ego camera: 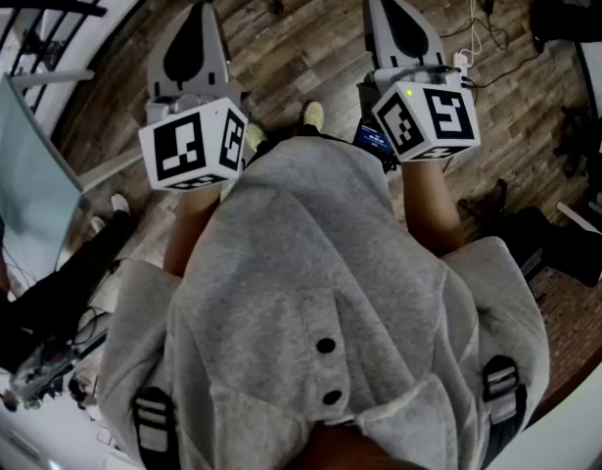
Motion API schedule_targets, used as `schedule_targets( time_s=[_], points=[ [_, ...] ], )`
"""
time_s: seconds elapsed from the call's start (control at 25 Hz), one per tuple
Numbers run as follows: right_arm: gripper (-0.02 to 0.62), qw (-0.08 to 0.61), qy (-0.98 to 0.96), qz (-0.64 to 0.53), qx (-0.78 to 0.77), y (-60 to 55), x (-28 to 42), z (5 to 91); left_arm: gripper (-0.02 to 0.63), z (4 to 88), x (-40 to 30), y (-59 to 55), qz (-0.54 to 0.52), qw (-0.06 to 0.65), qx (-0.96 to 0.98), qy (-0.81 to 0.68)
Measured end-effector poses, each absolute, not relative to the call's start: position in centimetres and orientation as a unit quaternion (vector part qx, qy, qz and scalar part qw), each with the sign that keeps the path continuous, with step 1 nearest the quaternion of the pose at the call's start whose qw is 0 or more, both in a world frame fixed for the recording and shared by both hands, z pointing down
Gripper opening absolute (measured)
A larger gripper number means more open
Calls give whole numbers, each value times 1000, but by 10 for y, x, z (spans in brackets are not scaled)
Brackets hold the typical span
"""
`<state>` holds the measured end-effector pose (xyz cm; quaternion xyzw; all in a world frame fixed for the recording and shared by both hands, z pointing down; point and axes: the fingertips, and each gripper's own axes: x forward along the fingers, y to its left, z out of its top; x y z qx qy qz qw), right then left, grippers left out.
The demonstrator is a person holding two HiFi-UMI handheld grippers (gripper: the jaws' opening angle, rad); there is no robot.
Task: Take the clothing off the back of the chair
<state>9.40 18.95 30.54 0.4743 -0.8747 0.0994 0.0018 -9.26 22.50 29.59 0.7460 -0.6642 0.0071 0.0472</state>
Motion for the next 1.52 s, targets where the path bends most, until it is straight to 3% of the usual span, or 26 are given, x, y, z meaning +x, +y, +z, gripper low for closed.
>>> schedule_targets(
  time_s=[0.68, 1.52],
  points=[
    [12, -36, -898, 107, 426, 174, 138, 298, 11, 289, -45, 209, 21, 19, 732, -681],
    [12, -35, -900, 94, 424, 135, 122, 292, 11, 285, -56, 164, 9, 9, 733, -680]
  ],
)
